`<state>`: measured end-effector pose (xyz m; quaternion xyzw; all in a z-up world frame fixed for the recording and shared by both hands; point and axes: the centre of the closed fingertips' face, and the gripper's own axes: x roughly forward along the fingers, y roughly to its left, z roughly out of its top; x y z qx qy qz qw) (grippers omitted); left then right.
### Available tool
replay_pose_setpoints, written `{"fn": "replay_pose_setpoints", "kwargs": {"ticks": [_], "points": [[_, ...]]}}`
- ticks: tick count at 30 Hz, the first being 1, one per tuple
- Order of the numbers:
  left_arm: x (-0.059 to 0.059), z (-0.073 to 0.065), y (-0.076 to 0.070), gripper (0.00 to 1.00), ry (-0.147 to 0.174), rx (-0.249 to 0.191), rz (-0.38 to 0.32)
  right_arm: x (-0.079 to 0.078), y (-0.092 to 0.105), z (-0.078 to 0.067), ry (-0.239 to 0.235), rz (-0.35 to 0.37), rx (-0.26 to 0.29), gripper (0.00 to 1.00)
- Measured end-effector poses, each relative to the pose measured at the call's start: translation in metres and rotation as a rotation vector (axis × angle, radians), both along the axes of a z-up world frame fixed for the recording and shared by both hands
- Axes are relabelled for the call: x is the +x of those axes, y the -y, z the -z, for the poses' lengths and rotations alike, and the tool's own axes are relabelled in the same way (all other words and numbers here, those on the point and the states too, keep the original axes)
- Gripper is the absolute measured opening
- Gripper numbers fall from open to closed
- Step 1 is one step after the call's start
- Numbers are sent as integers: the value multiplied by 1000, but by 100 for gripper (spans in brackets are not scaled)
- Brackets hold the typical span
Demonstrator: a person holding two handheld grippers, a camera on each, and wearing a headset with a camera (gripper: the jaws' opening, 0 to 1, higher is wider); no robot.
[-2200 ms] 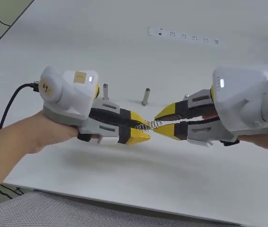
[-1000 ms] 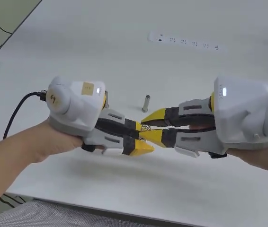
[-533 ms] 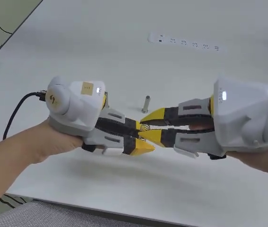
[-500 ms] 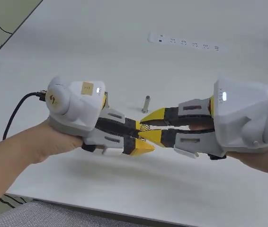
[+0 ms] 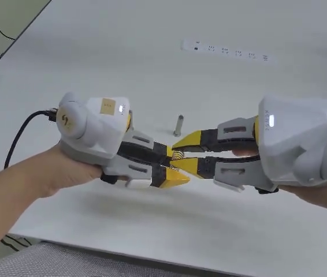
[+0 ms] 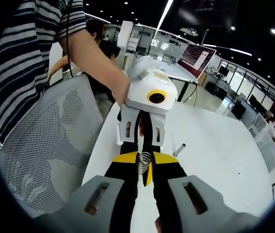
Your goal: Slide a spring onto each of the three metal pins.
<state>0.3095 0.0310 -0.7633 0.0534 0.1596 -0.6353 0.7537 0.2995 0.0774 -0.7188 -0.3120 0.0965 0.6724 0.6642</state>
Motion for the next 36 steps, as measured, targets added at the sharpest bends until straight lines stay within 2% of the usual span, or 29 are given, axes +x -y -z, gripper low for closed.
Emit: {"fn": "replay_pose_setpoints", "kwargs": {"ticks": [3,11,17,18,21,25,26,30,36], "points": [[0,0,0,9,-7,0,-5,0,0,0,1,0,-2,11],[3,-4,0,9,0,-12,-15,1,1,-4,21,-5,-9,11],[4,-3,-1,10,-16,-8,-31,2,1,-3,20,-2,-11,11],[4,-3,-1,10,-6,-5,-32,2,1,-3,21,-3,-12,11],[4,-4,-2,10,-4,-6,-32,1,0,-4,25,-5,-14,11],[6,-8,-2,11,-11,-23,-43,1,0,1,39,-14,-44,11],[6,-6,-3,12,-8,-7,-41,2,0,0,42,-14,-39,11],[5,-6,-3,13,-8,-10,-40,0,0,0,35,-14,-37,11],[10,-7,-5,20,-5,-10,-67,1,1,1,36,-10,-39,11]]}}
